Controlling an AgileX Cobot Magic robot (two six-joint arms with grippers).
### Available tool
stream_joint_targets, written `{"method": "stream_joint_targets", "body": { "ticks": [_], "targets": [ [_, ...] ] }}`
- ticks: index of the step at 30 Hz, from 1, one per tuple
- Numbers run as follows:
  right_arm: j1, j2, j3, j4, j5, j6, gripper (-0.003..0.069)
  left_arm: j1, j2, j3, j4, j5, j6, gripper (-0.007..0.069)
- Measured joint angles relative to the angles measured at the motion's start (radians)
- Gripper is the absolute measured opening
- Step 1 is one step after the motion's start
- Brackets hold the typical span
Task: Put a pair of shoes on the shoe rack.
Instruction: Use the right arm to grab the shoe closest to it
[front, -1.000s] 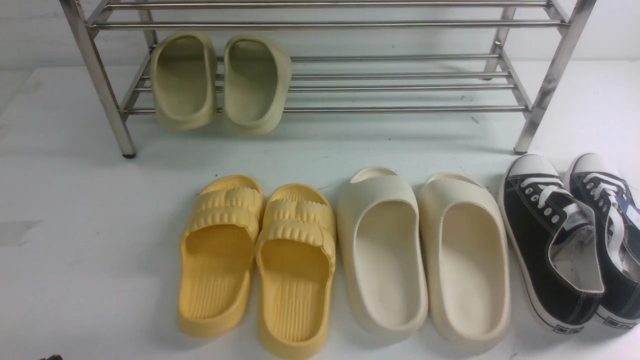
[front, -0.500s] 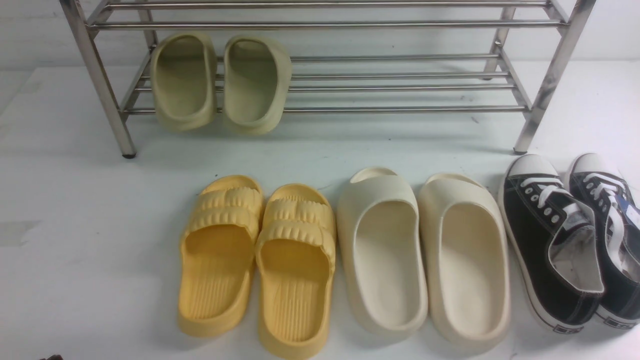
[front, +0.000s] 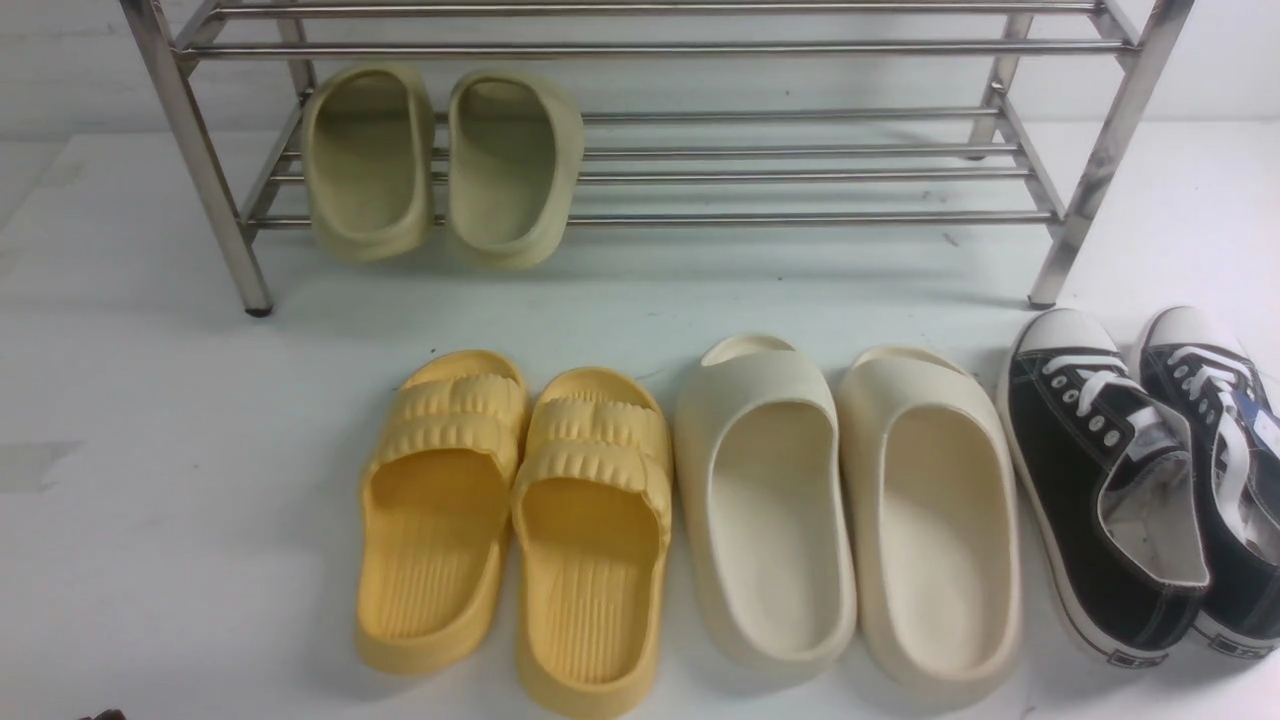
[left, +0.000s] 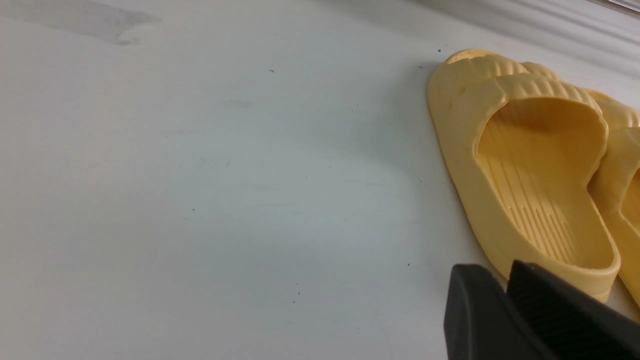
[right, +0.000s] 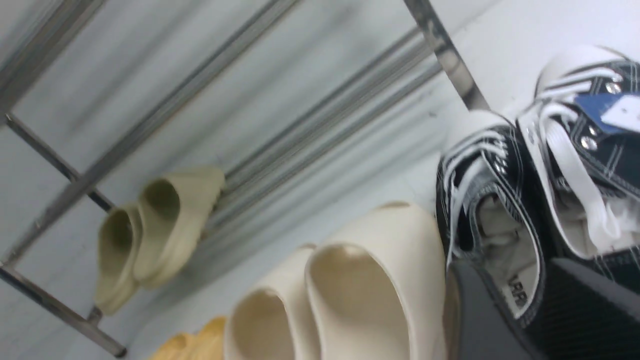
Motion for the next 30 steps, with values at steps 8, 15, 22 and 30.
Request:
{"method": "stream_joint_targets", "body": {
  "ticks": [8, 15, 22, 30],
  "targets": [
    [0.001, 0.305, -0.387, -0.134, 0.491, -0.157, 0.0108, 0.000, 0.000, 0.000, 0.000, 0.000, 0.000, 0.0108],
    [0.003, 0.815, -0.755, -0.356, 0.828, -0.209, 0.0074, 0.000, 0.000, 0.000, 0.000, 0.000, 0.000, 0.0108],
    [0.107, 1.083, -0.867, -0.381, 0.772, -0.184, 0.0074, 0.000, 0.000, 0.000, 0.000, 0.000, 0.000, 0.0108],
    [0.200, 1.250, -0.887, -0.501, 0.722, -0.073, 0.0218, 0.000, 0.000, 0.000, 0.000, 0.000, 0.000, 0.0108]
  ]
}}
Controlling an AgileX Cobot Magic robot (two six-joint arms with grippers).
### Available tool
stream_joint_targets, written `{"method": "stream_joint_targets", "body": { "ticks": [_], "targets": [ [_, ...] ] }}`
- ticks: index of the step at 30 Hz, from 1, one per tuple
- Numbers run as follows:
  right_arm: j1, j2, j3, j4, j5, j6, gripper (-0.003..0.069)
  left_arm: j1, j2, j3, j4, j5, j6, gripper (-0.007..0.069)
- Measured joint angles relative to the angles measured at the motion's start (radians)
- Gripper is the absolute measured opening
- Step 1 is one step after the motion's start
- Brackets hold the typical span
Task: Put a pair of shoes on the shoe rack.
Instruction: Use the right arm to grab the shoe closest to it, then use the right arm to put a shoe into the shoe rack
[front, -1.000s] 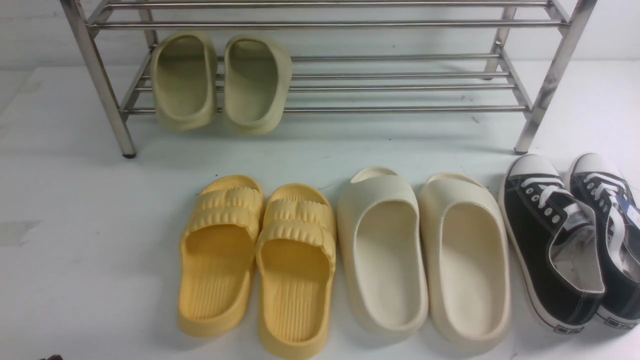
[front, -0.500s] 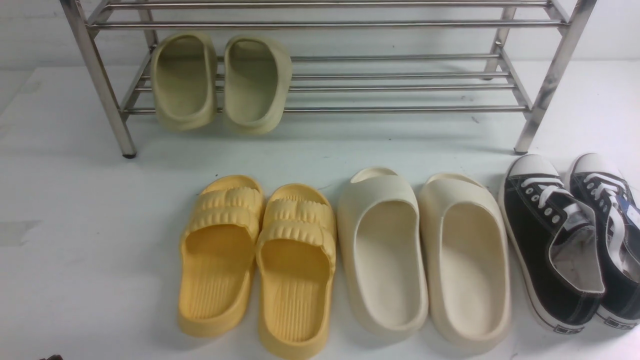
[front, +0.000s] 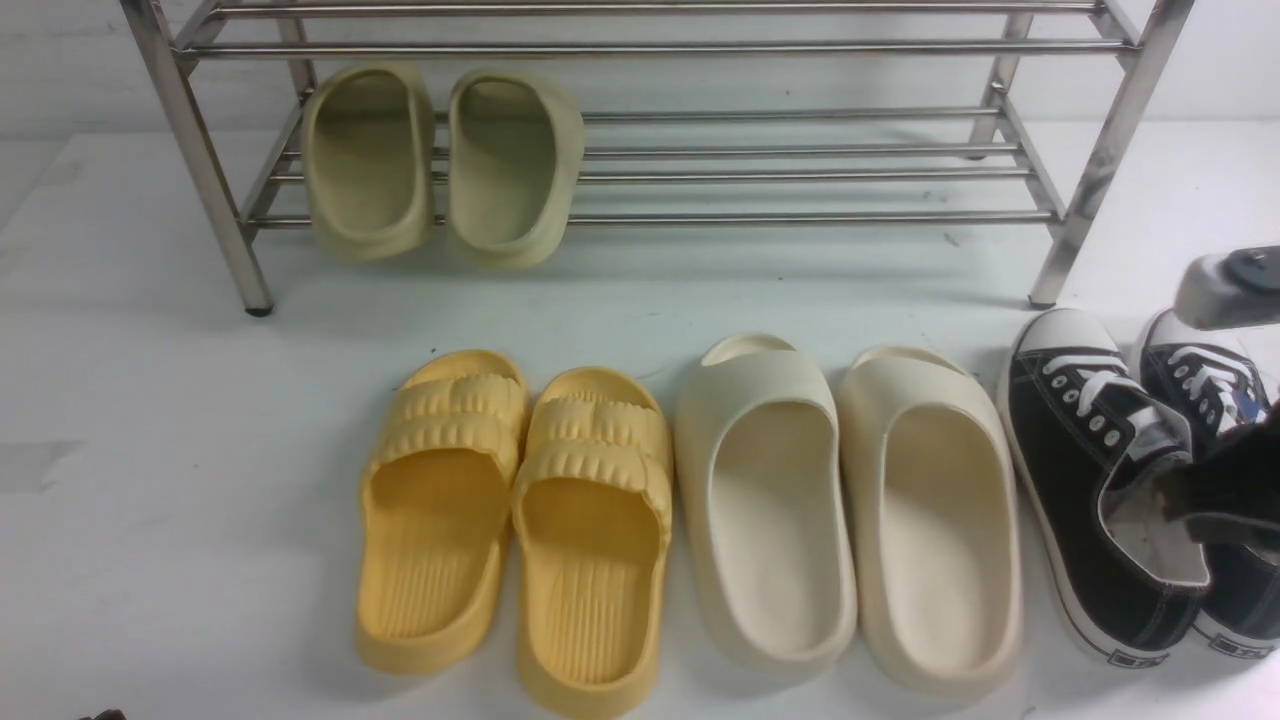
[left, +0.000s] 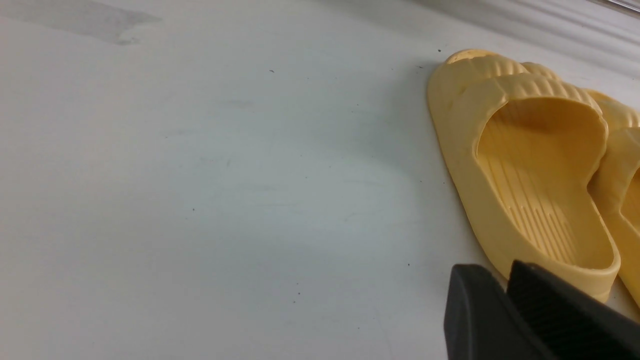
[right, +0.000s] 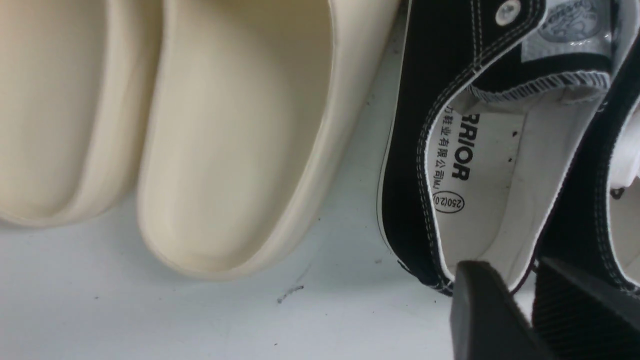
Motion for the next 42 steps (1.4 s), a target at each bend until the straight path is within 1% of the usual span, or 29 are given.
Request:
{"method": "stream_joint_targets", "body": {
  "ticks": [1, 2, 3, 5, 6, 8, 10, 13, 14, 15, 16, 17, 18, 19, 20, 21, 22, 23, 24, 25, 26, 27, 29, 31, 35, 38, 39, 42],
  "targets": [
    [0.003, 0.018, 0.000, -0.006, -0.007, 0.002, 0.0257, 0.000, 0.000, 0.000, 0.000, 0.000, 0.000, 0.0108],
    [0.003, 0.023, 0.000, -0.006, -0.009, 0.002, 0.0257, 0.000, 0.000, 0.000, 0.000, 0.000, 0.000, 0.0108],
    [0.005, 0.065, -0.003, -0.009, -0.030, 0.008, 0.0320, 0.000, 0.000, 0.000, 0.000, 0.000, 0.000, 0.0108],
    [0.007, 0.127, -0.018, -0.012, -0.066, 0.012, 0.0397, 0.000, 0.000, 0.000, 0.000, 0.000, 0.000, 0.0108],
    [0.007, 0.133, -0.021, -0.013, -0.074, 0.012, 0.0408, 0.000, 0.000, 0.000, 0.000, 0.000, 0.000, 0.0108],
    [0.008, 0.212, -0.050, -0.021, -0.123, 0.012, 0.0454, 0.000, 0.000, 0.000, 0.000, 0.000, 0.000, 0.0108],
    [0.008, 0.270, -0.075, -0.026, -0.147, 0.012, 0.0463, 0.000, 0.000, 0.000, 0.000, 0.000, 0.000, 0.0108],
    [0.008, 0.340, -0.107, -0.045, -0.153, 0.012, 0.0458, 0.000, 0.000, 0.000, 0.000, 0.000, 0.000, 0.0108],
    [0.008, 0.391, -0.125, -0.062, -0.153, 0.014, 0.0438, 0.000, 0.000, 0.000, 0.000, 0.000, 0.000, 0.0108],
    [0.008, 0.391, -0.126, -0.065, -0.155, 0.014, 0.0438, 0.000, 0.000, 0.000, 0.000, 0.000, 0.000, 0.0108],
    [0.008, 0.437, -0.137, -0.081, -0.157, 0.016, 0.0403, 0.000, 0.000, 0.000, 0.000, 0.000, 0.000, 0.0108],
    [0.008, 0.441, -0.139, -0.082, -0.159, 0.016, 0.0399, 0.000, 0.000, 0.000, 0.000, 0.000, 0.000, 0.0108],
    [0.008, 0.464, -0.142, -0.087, -0.160, 0.019, 0.0359, 0.000, 0.000, 0.000, 0.000, 0.000, 0.000, 0.0108],
    [0.008, 0.466, -0.142, -0.085, -0.160, 0.019, 0.0359, 0.000, 0.000, 0.000, 0.000, 0.000, 0.000, 0.0108],
    [0.009, 0.478, -0.148, -0.080, -0.162, 0.019, 0.0294, 0.000, 0.000, 0.000, 0.000, 0.000, 0.000, 0.0108],
    [0.009, 0.479, -0.150, -0.077, -0.162, 0.019, 0.0271, 0.000, 0.000, 0.000, 0.000, 0.000, 0.000, 0.0108],
    [0.010, 0.479, -0.149, -0.069, -0.161, 0.019, 0.0221, 0.000, 0.000, 0.000, 0.000, 0.000, 0.000, 0.0108],
    [0.010, 0.479, -0.149, -0.069, -0.159, 0.019, 0.0212, 0.000, 0.000, 0.000, 0.000, 0.000, 0.000, 0.0108],
    [0.011, 0.479, -0.150, -0.056, -0.159, 0.019, 0.0129, 0.000, 0.000, 0.000, 0.000, 0.000, 0.000, 0.0108],
    [0.012, 0.479, -0.150, -0.055, -0.159, 0.019, 0.0119, 0.000, 0.000, 0.000, 0.000, 0.000, 0.000, 0.0108],
    [0.016, 0.476, -0.151, -0.050, -0.159, 0.019, 0.0064, 0.000, 0.000, 0.000, 0.000, 0.000, 0.000, 0.0108],
    [0.022, 0.470, -0.151, -0.050, -0.156, 0.020, 0.0027, 0.000, 0.000, 0.000, 0.000, 0.000, 0.000, 0.0108],
    [0.033, 0.449, -0.147, -0.062, -0.132, 0.025, 0.0014, 0.000, 0.000, 0.000, 0.000, 0.000, 0.000, 0.0108],
    [0.054, 0.401, -0.144, -0.079, -0.088, 0.044, 0.0016, 0.000, 0.000, 0.000, 0.000, 0.000, 0.000, 0.0108],
    [0.124, 0.276, -0.146, -0.086, -0.028, 0.100, 0.0022, 0.000, 0.000, 0.000, 0.000, 0.000, 0.000, 0.0108],
    [0.190, 0.215, -0.191, -0.085, 0.013, 0.136, 0.0022, 0.000, 0.000, 0.000, 0.000, 0.000, 0.000, 0.0108],
    [0.197, 0.214, -0.196, -0.085, 0.015, 0.138, 0.0022, 0.000, 0.000, 0.000, 0.000, 0.000, 0.000, 0.0108],
    [0.229, 0.239, -0.301, -0.087, 0.018, 0.148, 0.0022, 0.000, 0.000, 0.000, 0.000, 0.000, 0.000, 0.0108]
  ]
}}
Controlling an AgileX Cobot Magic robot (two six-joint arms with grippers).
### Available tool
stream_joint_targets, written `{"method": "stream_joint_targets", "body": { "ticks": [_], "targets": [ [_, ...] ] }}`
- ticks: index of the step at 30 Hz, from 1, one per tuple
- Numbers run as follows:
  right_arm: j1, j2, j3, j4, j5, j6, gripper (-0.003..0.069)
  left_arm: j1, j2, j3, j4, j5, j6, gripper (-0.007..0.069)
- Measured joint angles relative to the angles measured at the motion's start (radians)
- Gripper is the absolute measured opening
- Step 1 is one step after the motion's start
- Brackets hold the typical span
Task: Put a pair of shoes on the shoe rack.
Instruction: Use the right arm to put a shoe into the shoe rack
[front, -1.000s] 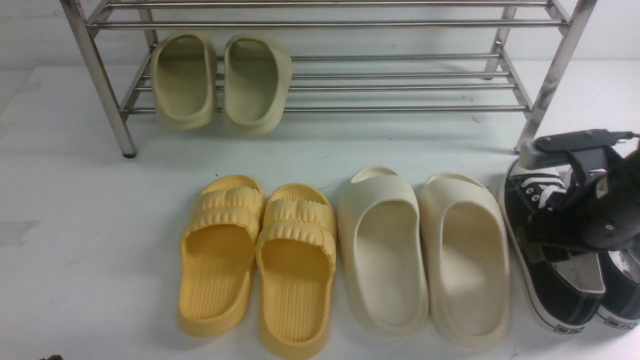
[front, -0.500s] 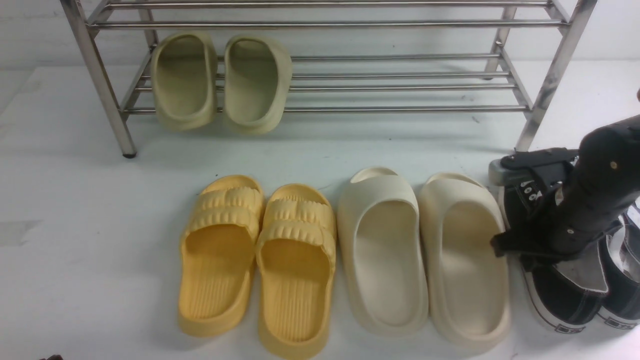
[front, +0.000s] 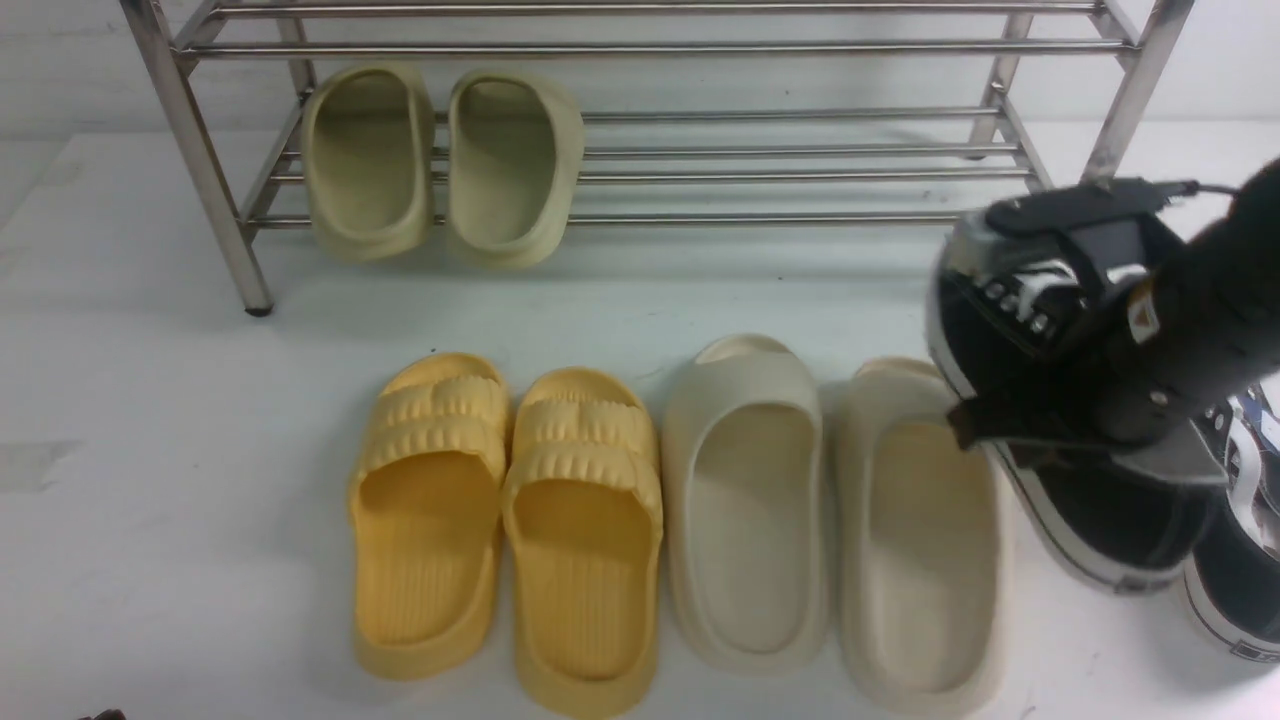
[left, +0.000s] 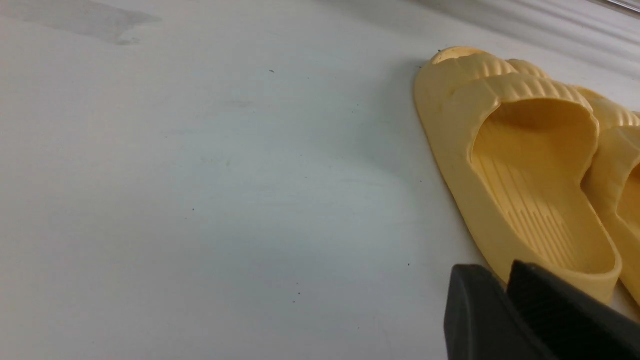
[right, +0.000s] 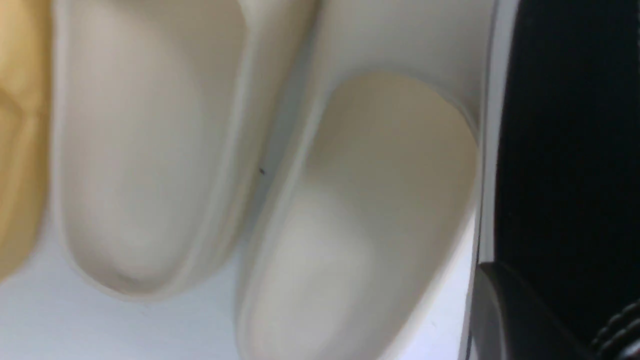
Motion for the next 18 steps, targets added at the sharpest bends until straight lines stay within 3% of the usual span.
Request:
{"method": "stream_joint_targets", "body": {
  "ticks": [18],
  "targets": [
    [-0.042, 0.503, -0.616, -0.041, -0.006, -0.027, 0.0026, 0.000, 0.000, 0.000, 0.000, 0.000, 0.000, 0.0108]
  ]
}}
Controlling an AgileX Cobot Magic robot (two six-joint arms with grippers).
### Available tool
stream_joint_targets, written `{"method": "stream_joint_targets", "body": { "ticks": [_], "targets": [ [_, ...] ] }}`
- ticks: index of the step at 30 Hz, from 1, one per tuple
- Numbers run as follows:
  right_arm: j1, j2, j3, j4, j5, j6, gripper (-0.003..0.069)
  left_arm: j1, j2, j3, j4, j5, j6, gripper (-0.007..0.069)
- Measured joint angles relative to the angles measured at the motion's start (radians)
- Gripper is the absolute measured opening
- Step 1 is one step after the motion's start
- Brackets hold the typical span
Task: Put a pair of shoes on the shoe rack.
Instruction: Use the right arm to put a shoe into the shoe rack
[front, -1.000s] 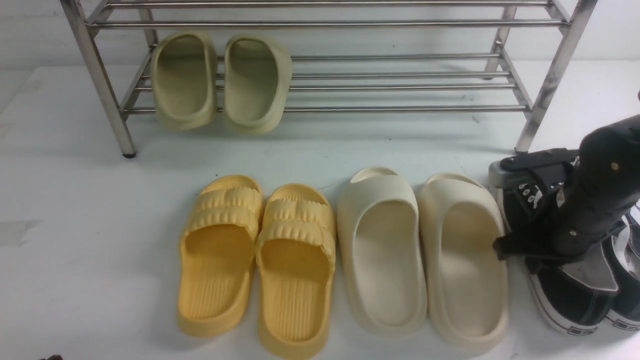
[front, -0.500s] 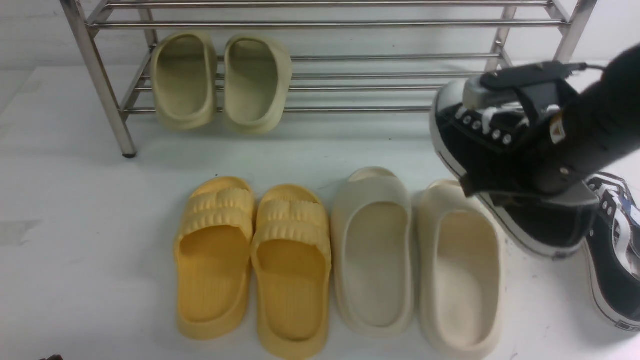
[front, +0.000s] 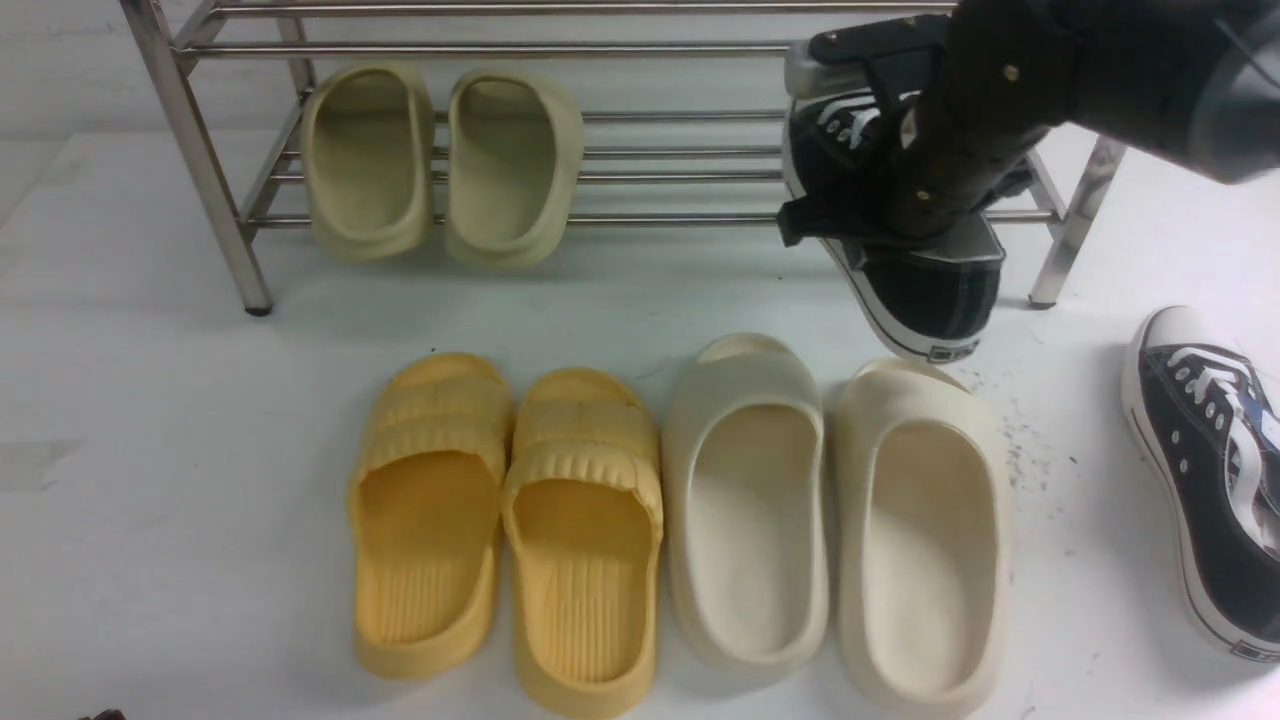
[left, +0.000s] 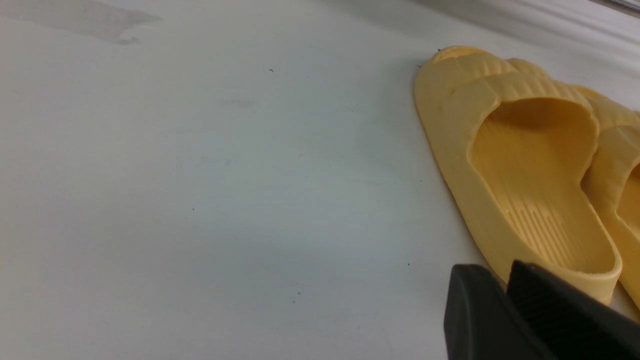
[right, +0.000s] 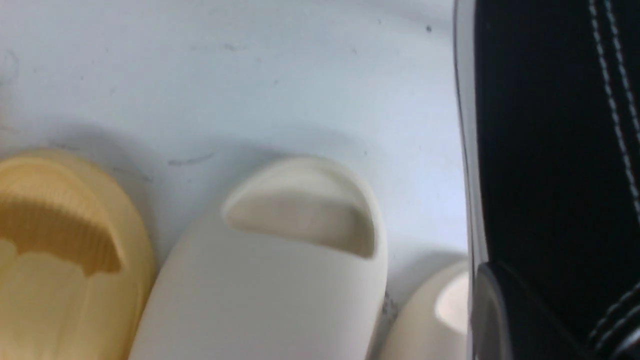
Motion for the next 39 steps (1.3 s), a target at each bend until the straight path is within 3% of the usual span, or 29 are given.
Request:
{"method": "stream_joint_targets", "body": {
  "ticks": [9, 17, 39],
  "targets": [
    [-0.069, 0.175, -0.240, 0.065, -0.011, -0.031, 0.0026, 0.000, 0.000, 0.000, 0.000, 0.000, 0.000, 0.0113],
    [-0.070, 0.267, -0.358, 0.124, -0.050, -0.076, 0.0026, 0.000, 0.000, 0.000, 0.000, 0.000, 0.000, 0.0122],
    [-0.070, 0.351, -0.388, 0.101, -0.259, -0.076, 0.0051, 0.000, 0.000, 0.000, 0.000, 0.000, 0.000, 0.0127]
  ]
}}
